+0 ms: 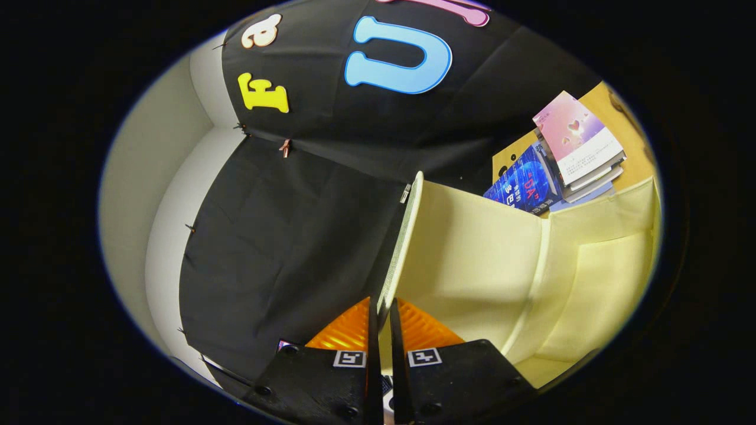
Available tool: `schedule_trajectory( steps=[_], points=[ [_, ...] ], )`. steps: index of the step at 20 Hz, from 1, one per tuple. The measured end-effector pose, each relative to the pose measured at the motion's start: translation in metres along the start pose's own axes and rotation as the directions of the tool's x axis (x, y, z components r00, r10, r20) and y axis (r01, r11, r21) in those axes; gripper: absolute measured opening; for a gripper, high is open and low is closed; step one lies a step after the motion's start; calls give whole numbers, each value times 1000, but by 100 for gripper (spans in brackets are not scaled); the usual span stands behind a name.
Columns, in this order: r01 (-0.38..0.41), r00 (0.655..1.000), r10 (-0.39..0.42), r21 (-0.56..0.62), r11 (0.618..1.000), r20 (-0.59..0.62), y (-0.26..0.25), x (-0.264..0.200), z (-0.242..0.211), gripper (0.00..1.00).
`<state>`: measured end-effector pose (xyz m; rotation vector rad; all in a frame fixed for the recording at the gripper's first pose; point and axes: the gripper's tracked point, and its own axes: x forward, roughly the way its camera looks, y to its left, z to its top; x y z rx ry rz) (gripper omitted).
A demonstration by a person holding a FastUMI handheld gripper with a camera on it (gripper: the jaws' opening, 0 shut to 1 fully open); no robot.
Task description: Open the storage box then place both shoes into the box .Put the left shoe in first, then the right shoe, with the right side of both shoes facing outward in a uniform manner.
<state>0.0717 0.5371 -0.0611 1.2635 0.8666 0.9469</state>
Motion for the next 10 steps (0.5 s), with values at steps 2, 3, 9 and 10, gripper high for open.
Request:
schedule_trajectory(
  steps=[2,3,9,10],
  points=[
    [17,1000,-17,2,1000,-7,-5,8,-5,19],
    [27,1000,-27,5,1000,-11,-8,12,-7,28],
    [67,998,-67,-20,998,16,-18,8,1,80],
    [72,997,-72,-26,997,22,-18,4,2,80]
  ],
)
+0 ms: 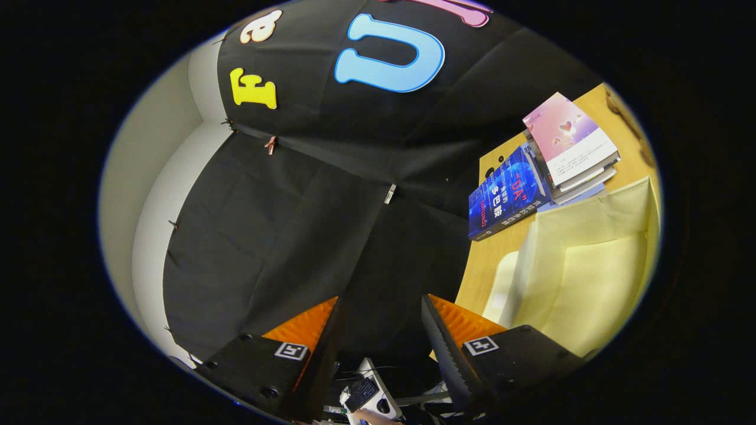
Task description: Open the storage box then place both shoes into the box .Put the left shoe in first, then the right shoe, with the right side of both shoes facing outward in a uniform manner.
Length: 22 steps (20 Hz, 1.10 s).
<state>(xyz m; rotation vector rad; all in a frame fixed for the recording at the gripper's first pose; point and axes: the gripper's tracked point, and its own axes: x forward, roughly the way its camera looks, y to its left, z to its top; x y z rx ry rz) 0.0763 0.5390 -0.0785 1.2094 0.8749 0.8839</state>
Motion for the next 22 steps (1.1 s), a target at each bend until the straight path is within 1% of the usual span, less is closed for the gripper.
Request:
schedule_trajectory(
  steps=[2,5,8,10,11,13,17,19,22],
  points=[
    [23,1000,-23,-31,999,11,-2,-11,3,85],
    [113,993,-106,-139,984,55,-19,-41,14,84],
    [223,972,-196,-236,946,133,-33,-85,30,84],
    [310,947,-269,-276,910,177,-50,-120,41,84],
    [358,930,-308,-300,884,203,-61,-139,47,85],
    [461,885,-395,-329,824,248,-87,-179,56,84],
    [628,777,-548,-319,710,310,-144,-258,65,85],
    [696,718,-620,-301,652,316,-180,-290,61,85],
    [773,634,-712,-273,573,300,-229,-328,43,85]
  ],
)
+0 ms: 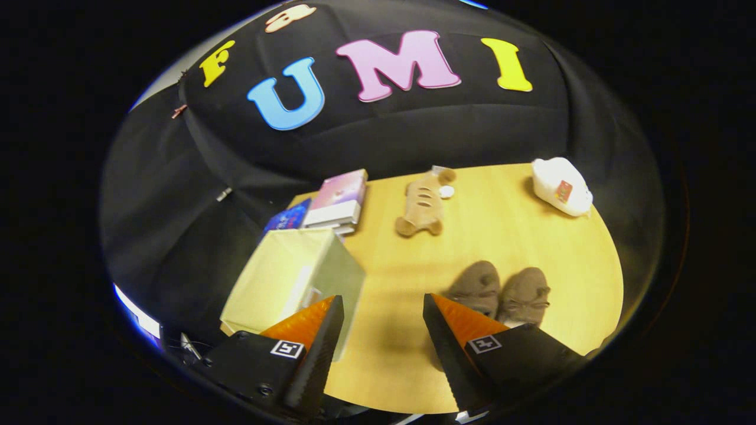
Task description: Open the storage box then place both shoes into the box .Put the left shoe in first, then the right shoe, with the right side of both shoes facing outward in a uniform manner.
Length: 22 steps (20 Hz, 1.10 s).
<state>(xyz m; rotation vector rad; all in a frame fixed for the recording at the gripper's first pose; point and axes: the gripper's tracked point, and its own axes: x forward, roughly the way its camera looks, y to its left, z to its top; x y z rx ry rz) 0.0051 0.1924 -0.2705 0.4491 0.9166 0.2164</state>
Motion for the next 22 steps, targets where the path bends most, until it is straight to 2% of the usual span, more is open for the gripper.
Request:
schedule_trajectory(
  steps=[4,6,16,19,22],
  points=[
    [129,990,-130,-32,991,-62,-65,18,-41,85],
    [163,983,-166,-55,985,-75,-83,26,-51,85],
    [211,964,-222,-86,974,-145,-123,77,-68,84],
    [226,957,-238,-85,970,-166,-128,90,-72,73],
    [293,937,-309,-113,949,-164,-141,99,-74,69]
  ],
)
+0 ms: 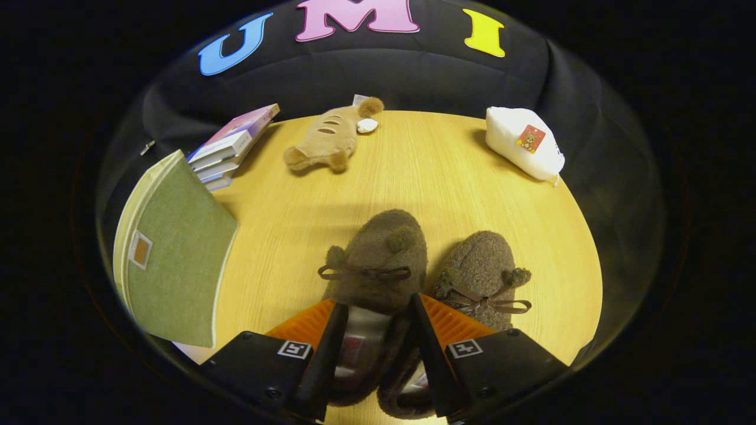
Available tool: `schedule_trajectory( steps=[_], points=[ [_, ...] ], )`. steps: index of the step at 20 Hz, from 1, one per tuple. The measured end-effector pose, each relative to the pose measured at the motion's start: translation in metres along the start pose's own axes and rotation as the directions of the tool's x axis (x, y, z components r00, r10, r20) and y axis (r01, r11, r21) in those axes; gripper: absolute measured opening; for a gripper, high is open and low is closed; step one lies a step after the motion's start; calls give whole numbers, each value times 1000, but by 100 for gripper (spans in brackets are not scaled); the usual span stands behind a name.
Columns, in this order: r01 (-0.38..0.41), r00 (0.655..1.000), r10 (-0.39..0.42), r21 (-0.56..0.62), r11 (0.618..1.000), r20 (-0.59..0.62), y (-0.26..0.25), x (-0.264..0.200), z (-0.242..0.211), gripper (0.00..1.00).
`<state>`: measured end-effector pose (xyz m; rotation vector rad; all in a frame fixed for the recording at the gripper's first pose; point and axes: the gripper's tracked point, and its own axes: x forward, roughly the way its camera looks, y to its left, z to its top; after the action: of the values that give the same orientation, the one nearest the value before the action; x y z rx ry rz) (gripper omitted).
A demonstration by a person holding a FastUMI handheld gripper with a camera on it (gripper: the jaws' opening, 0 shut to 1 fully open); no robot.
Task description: Open the storage box then place both shoes into the box .Put the left shoe in first, then the right shoe, with the right side of both shoes facing outward in a uniform manner.
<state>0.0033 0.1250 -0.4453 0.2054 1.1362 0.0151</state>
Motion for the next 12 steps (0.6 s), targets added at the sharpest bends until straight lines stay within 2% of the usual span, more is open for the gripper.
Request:
schedule_trajectory(
  steps=[2,7,8,10,12],
  points=[
    [53,999,-53,-2,999,-4,-5,11,0,65],
    [120,992,-118,35,992,-49,-17,24,-3,45],
    [139,989,-136,47,989,-59,-25,25,-4,33],
    [128,990,-123,84,988,-66,-25,24,-4,7],
    [122,992,-117,96,988,-53,-23,20,-4,5]
  ],
)
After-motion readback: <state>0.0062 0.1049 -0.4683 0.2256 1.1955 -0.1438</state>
